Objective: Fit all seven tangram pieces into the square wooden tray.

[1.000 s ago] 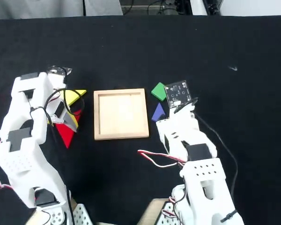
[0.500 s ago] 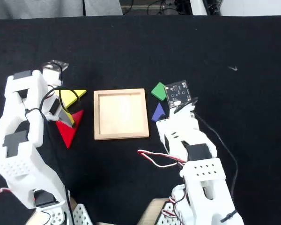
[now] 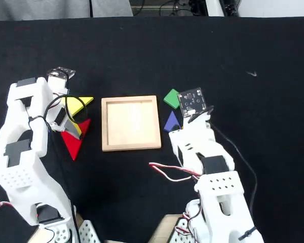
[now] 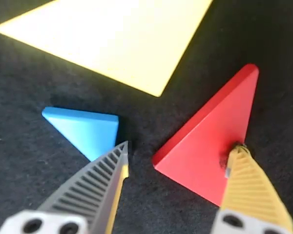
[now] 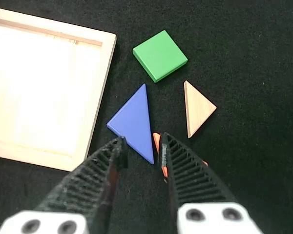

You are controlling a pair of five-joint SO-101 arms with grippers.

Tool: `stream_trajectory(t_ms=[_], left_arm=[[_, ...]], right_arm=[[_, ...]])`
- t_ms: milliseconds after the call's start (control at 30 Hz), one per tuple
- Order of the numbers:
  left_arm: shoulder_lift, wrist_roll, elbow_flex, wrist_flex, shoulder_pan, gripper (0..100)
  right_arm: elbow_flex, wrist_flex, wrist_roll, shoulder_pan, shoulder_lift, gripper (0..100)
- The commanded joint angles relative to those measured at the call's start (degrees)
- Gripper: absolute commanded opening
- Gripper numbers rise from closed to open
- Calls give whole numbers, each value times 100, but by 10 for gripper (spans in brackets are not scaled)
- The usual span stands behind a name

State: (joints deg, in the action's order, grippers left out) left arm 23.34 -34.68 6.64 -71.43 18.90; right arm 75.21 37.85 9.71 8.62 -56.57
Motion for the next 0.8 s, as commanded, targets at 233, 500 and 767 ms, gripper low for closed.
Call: stream_trajectory(t_ms=[233, 500, 767], left_arm=[[-79, 9, 180, 123, -505, 310], [-554, 141, -523, -651, -66, 315], [-615, -141, -136, -448, 207, 315]], right_arm=[[-48, -123, 70, 88, -127, 124], [-40, -123, 70, 79, -127, 124], [-40, -123, 70, 88, -136, 124]])
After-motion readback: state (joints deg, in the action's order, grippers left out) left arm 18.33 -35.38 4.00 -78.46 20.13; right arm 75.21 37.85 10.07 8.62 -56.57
